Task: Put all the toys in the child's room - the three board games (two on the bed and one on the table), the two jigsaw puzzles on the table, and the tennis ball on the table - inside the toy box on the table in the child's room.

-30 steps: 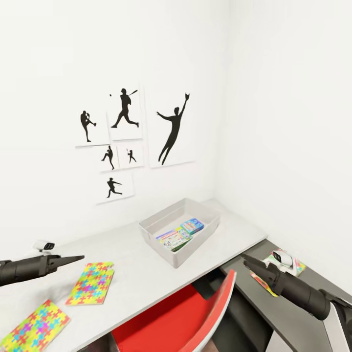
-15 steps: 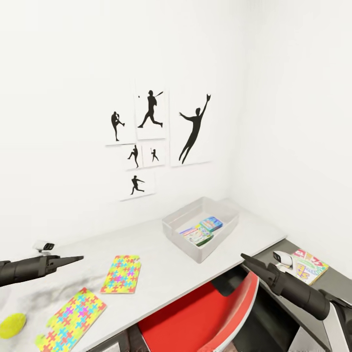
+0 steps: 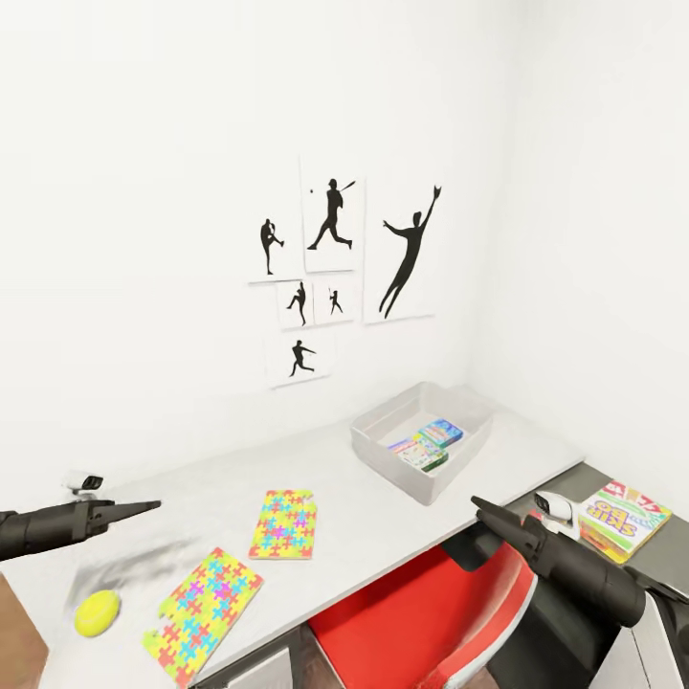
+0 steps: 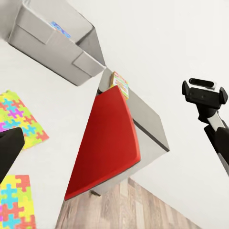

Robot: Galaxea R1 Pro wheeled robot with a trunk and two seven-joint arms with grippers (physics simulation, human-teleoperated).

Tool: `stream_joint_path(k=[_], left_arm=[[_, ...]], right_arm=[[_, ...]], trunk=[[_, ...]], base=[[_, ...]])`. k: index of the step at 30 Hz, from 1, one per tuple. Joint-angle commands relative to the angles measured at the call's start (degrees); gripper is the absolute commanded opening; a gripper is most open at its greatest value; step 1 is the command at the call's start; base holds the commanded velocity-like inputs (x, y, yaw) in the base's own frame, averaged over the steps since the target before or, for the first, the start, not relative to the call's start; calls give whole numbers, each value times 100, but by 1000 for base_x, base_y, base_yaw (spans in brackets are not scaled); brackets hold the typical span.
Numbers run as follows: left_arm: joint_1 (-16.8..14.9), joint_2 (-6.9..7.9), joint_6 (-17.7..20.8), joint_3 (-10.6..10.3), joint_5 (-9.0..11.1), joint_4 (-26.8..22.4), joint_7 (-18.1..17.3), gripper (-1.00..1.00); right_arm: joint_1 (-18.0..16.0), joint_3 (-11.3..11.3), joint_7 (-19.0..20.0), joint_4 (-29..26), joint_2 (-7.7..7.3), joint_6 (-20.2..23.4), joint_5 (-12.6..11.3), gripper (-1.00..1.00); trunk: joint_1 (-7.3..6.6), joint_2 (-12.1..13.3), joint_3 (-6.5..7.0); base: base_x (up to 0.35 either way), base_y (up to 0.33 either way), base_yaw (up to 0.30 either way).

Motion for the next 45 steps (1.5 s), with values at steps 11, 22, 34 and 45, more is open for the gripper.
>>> stream_joint_path(k=[11,22,34,45], left_arm=[[-5,2,61,58,5,11,-19,100],[-5,-5,62,62,4,13,-19,100],[-5,-6,73,66,4,60,-19,100],[-5,-6,55,71,5,86,-19,100]], right_arm=[[-4,8,-7,-33,7,54,-15,100],[-4,19,-14,-29,7,56,-15,100],[-4,25,-12,-23,9,56,-15,100],[-4,1,1,-11,-1,51,-16,100]], trunk=[[0,-7,-8],[0,-7,-8],[0,-7,-13],[0,-7,-15]], base=[[-83,269,252],[-92,257,290],[-23,228,258],[-1,170,28]])
